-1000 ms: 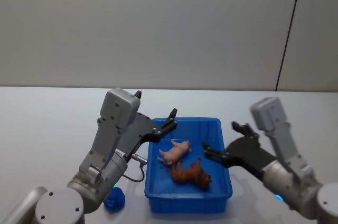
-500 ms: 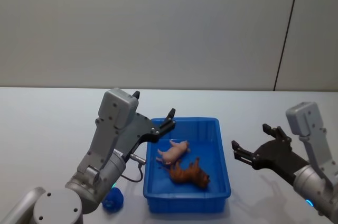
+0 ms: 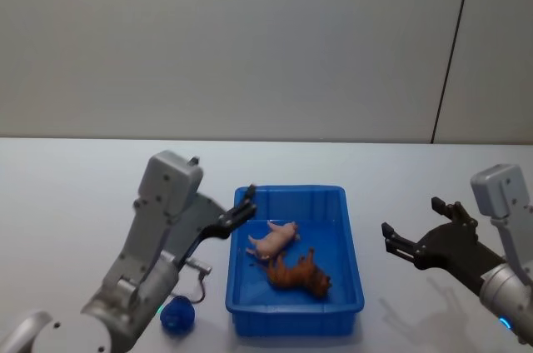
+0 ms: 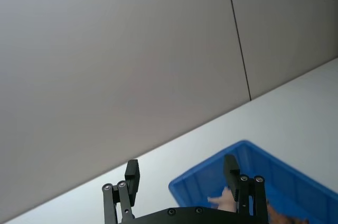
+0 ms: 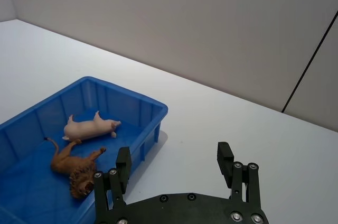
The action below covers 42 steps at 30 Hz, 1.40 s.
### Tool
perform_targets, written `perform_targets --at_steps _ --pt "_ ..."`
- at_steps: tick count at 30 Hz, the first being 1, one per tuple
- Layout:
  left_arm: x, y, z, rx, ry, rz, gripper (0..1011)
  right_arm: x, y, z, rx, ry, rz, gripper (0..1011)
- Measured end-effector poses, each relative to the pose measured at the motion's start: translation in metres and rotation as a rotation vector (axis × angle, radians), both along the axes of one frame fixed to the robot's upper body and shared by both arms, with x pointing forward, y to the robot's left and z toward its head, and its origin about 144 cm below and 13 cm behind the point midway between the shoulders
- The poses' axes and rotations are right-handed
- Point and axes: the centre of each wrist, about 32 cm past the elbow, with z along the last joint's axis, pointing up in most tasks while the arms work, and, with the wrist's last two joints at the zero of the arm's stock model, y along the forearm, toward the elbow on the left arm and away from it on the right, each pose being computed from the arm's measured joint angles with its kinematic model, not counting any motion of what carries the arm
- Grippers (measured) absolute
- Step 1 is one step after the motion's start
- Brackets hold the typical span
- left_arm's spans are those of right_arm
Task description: Pick up the two dolls from the table and place them into the box.
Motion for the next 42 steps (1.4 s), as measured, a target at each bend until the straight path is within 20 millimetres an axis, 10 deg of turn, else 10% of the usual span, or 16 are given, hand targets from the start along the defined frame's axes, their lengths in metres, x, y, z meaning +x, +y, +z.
perform_targets --at_steps 22,42 --pt "-0.053 0.043 -0.035 0.026 0.226 0.128 1001 -0.002 -0.005 0.0 -0.002 -0.001 -0.01 1001" --pt "-0.026 0.069 -0.075 0.054 0.345 0.041 1001 -0.002 -0.006 -0.001 -0.002 -0.001 -0.012 1001"
